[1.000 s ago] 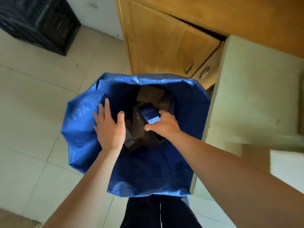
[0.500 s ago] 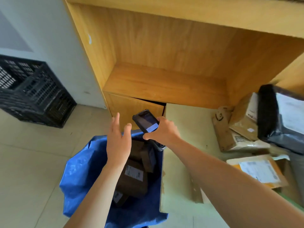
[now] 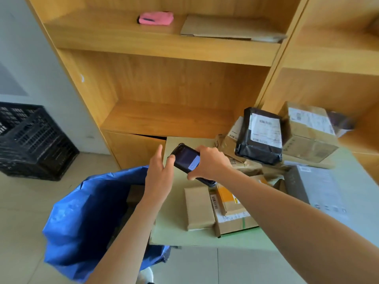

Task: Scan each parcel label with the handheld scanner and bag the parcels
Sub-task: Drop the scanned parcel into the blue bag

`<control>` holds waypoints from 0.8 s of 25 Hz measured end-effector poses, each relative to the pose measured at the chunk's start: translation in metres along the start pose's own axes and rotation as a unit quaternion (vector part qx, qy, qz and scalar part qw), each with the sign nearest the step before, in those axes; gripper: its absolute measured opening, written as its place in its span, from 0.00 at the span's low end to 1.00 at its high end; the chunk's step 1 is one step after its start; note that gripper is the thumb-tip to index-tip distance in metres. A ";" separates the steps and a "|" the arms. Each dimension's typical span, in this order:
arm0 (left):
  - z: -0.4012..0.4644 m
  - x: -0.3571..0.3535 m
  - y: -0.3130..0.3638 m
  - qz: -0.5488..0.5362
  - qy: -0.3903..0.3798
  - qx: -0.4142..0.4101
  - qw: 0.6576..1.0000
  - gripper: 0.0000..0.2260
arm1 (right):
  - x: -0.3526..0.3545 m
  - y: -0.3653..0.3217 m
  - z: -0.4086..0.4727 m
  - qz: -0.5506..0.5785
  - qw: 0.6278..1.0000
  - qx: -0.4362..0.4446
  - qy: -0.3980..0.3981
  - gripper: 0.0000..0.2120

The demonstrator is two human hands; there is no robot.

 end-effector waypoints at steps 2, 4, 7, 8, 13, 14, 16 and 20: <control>-0.014 -0.019 0.008 0.021 -0.016 0.002 1.000 0.28 | 0.015 0.024 -0.017 -0.012 1.000 -0.009 0.006 0.34; -0.025 -0.040 0.006 0.068 -0.041 0.001 0.997 0.29 | 0.020 0.045 -0.032 -0.014 1.000 -0.027 0.001 0.33; -0.035 -0.073 -0.018 0.148 -0.110 0.022 0.983 0.34 | 0.015 0.069 -0.044 -0.018 0.999 -0.043 -0.019 0.32; -0.040 -0.085 -0.029 0.183 -0.137 0.034 0.973 0.34 | 0.011 0.077 -0.047 -0.025 0.998 -0.047 -0.028 0.32; -0.048 -0.128 -0.064 0.341 -0.209 0.055 0.915 0.35 | -0.006 0.112 -0.056 -0.042 0.994 -0.079 -0.062 0.28; -0.048 -0.134 -0.065 0.366 -0.213 0.059 0.904 0.36 | -0.009 0.117 -0.056 -0.047 0.994 -0.082 -0.064 0.28; -0.051 -0.143 -0.065 0.414 -0.203 0.069 0.885 0.41 | -0.015 0.126 -0.054 -0.040 0.993 -0.090 -0.067 0.28; -0.054 -0.139 -0.071 0.444 -0.156 0.065 0.880 0.43 | -0.027 0.139 -0.048 -0.030 0.991 -0.102 -0.083 0.30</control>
Point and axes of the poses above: each hand's wrist, its own z-axis towards the middle knuckle, its own x-axis out of the back of the hand, y = z × x, the point moved 4 cm from there along z, towards the middle knuckle, and after that the axes turned 10 degrees about z, right-handed, at the moved point
